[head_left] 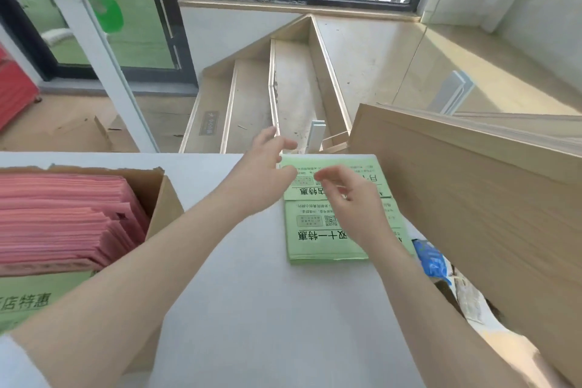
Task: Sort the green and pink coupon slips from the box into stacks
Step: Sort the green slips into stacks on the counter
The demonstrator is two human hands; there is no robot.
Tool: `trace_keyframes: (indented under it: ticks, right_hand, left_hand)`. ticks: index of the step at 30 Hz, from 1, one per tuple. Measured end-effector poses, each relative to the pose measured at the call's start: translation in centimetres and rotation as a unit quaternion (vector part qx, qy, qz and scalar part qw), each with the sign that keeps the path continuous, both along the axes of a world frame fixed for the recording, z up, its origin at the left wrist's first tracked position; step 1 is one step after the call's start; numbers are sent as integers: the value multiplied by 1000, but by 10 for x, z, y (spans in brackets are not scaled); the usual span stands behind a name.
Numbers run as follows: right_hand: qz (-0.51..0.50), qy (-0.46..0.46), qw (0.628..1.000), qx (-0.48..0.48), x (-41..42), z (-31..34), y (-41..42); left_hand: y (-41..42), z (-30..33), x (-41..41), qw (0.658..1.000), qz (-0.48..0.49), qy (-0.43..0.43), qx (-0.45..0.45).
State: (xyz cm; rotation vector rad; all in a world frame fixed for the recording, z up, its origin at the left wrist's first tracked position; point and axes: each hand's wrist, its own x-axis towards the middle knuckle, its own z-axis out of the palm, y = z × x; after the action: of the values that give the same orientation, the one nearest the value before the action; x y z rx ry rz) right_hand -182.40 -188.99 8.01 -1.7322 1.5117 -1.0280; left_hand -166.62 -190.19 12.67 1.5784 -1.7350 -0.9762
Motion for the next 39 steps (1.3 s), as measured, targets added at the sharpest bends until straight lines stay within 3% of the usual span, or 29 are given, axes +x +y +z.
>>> trace_keyframes:
  ticks: [3, 6, 10, 13, 18, 21, 25, 29, 34, 39]
  right_hand:
    - [117, 5, 993, -11, 41, 10, 22]
    - [189, 23, 982, -9, 81, 18, 40]
    - [258, 50, 962, -74, 142, 23, 72]
    - [288, 89, 946, -120, 191, 23, 95]
    - [225, 139, 957, -119, 259, 14, 125]
    - [145, 185, 972, -20, 290, 8, 136]
    - [89, 321, 928, 165, 317, -1, 137]
    - [13, 356, 906, 229, 327, -6, 127]
    - [-8, 341, 893, 295, 338, 1, 125]
    - [-46, 215, 933, 285, 332, 8, 134]
  left_hand:
    - [33, 13, 49, 997, -8, -13, -80]
    - [73, 15, 110, 993, 20, -40, -106]
    - [123, 8, 198, 989, 56, -112, -82]
    - [148, -2, 259, 975, 31, -211, -63]
    - [160, -18, 336, 932, -91, -349, -22]
    - [155, -22, 362, 886, -198, -418, 7]
    - [146, -28, 382, 822, -296, -486, 9]
    - [142, -39, 387, 777, -333, -533, -44]
    - [142, -51, 389, 777, -327, -530, -91]
    - [140, -54, 389, 787, -326, -516, -90]
